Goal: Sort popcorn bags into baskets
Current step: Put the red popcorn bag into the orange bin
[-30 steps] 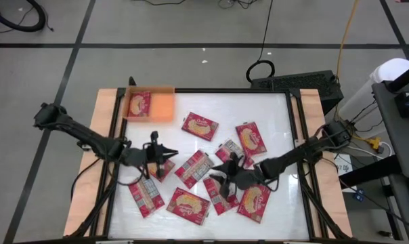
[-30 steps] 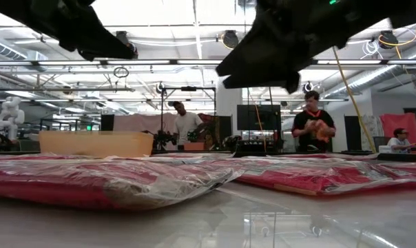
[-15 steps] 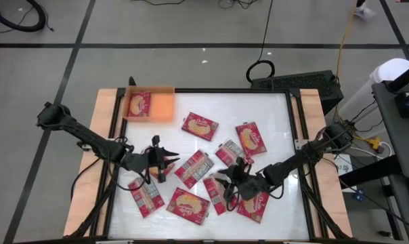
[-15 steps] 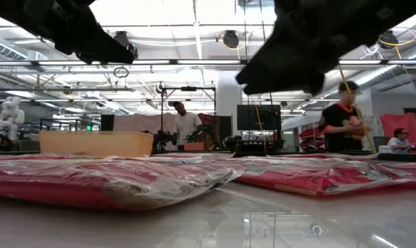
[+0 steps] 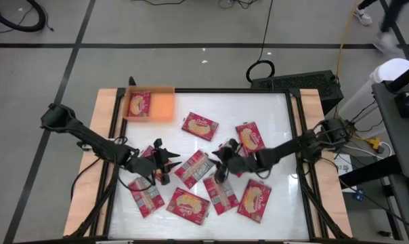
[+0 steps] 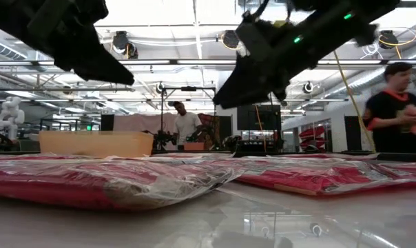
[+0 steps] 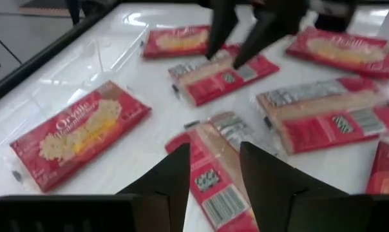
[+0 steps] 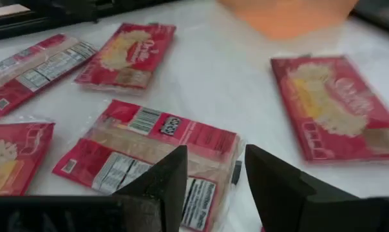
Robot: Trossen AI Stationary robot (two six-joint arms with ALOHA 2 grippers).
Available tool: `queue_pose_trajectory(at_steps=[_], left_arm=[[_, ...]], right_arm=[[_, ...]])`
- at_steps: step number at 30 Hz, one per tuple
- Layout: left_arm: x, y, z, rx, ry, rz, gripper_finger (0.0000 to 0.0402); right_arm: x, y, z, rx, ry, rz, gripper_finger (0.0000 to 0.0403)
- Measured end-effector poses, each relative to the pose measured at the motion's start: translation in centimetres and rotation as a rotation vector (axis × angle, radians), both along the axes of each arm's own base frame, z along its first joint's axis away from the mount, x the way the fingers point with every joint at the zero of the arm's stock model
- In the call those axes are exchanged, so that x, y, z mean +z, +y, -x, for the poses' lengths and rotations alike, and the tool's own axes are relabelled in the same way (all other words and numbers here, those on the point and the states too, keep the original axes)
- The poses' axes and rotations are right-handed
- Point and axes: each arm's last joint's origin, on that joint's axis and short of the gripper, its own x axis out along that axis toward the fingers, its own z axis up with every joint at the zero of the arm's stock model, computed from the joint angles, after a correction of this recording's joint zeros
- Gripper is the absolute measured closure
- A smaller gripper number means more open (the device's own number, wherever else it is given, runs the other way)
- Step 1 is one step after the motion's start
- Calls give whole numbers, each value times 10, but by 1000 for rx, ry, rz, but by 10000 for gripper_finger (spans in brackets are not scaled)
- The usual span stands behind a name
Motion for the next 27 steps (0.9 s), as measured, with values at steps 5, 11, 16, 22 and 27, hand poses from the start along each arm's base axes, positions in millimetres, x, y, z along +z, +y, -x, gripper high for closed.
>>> queue_pose_trajectory(at_steps=[5, 11, 16, 22, 27], left_arm=[[-5, 0, 0, 4, 37, -8, 264], [-7, 0, 2, 24, 48, 13, 270], [-8, 1, 2, 28, 53, 14, 270], [-8, 1, 2, 20, 56, -1, 270], [-8, 1, 2, 21, 56, -1, 270]], right_arm=[[-1, -31, -6, 26, 17, -126, 254], [-7, -70, -4, -65, 85, -160, 220], [-7, -110, -1, -120, 76, -249, 163], [-8, -157, 8, -293, 28, -336, 95], [-22, -183, 14, -355, 46, -418, 74]])
